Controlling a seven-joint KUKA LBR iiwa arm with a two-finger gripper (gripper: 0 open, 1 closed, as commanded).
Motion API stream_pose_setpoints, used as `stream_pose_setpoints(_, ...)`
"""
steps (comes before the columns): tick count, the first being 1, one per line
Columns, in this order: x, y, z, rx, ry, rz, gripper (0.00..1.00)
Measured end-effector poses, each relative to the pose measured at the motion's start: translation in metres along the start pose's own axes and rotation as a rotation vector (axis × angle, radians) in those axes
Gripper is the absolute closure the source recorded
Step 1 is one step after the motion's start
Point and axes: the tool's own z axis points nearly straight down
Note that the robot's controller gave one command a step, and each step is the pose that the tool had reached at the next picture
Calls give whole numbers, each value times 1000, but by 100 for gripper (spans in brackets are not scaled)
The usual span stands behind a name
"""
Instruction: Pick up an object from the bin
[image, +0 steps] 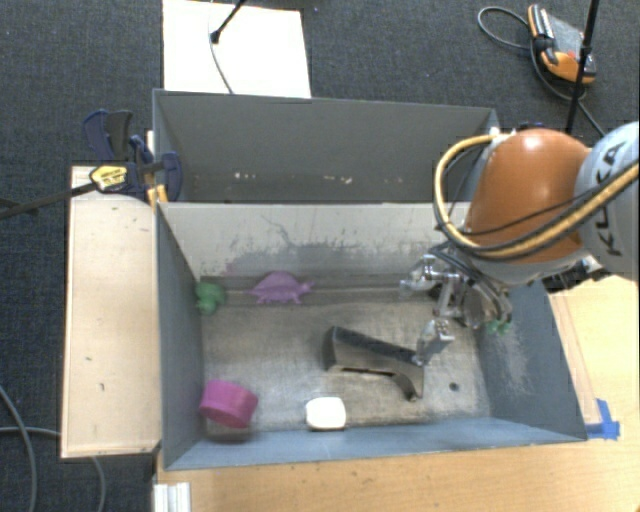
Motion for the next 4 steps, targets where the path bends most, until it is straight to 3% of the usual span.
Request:
stream_pose_setpoints(1,4,36,87,-1,-4,65,0)
stream_pose_setpoints(2,5,46,96,1,11,111,0)
stream_pose_setpoints(3,0,48,74,-1,-2,143,0)
stream_pose_setpoints(4,15,45,124,-1,-1,221,0)
